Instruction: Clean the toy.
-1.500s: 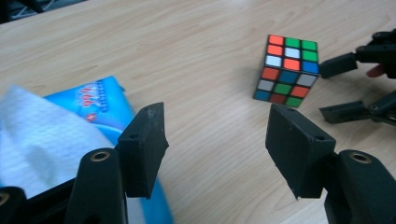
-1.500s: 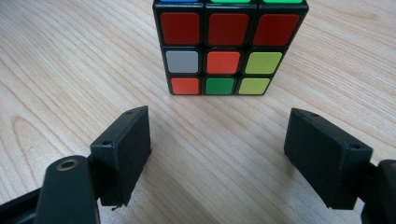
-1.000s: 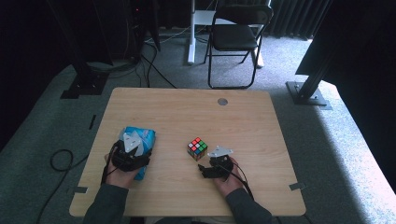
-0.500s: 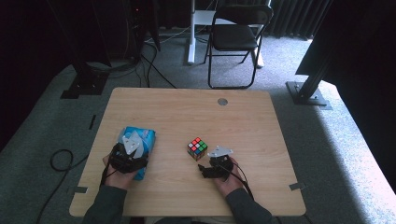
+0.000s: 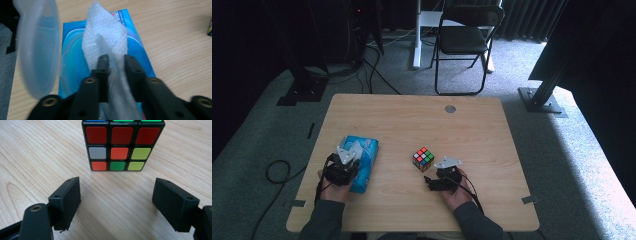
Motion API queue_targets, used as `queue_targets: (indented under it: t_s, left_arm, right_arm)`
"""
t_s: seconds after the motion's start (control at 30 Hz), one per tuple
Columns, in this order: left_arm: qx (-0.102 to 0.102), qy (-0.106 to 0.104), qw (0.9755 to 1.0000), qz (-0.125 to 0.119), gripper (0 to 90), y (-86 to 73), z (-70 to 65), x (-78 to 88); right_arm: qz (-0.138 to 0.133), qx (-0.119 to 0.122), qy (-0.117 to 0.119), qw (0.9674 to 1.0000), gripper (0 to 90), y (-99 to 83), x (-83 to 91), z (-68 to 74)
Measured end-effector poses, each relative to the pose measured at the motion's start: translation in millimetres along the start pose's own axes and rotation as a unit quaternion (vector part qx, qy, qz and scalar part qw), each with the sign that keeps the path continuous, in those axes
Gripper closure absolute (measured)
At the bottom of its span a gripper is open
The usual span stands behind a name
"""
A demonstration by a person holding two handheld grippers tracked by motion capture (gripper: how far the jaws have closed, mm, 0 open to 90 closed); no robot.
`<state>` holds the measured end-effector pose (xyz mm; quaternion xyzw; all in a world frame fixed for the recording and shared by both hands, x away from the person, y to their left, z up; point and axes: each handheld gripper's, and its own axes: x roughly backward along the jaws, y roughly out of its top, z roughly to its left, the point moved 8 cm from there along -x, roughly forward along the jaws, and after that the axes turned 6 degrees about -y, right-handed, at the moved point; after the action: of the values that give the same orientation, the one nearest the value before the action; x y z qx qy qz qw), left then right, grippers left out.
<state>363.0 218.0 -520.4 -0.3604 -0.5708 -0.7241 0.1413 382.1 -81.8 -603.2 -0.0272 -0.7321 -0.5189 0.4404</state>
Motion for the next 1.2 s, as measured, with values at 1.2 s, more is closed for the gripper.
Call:
queue_targets:
  t_s: [1.2]
  left_arm:
    - [-0.008, -0.025, 0.9978, -0.061, 89.3, 46.9, 5.3, 28.4]
  right_arm:
    - [0.000, -0.001, 0.001, 1.0000, 22.4, 0.0, 0.0, 0.1]
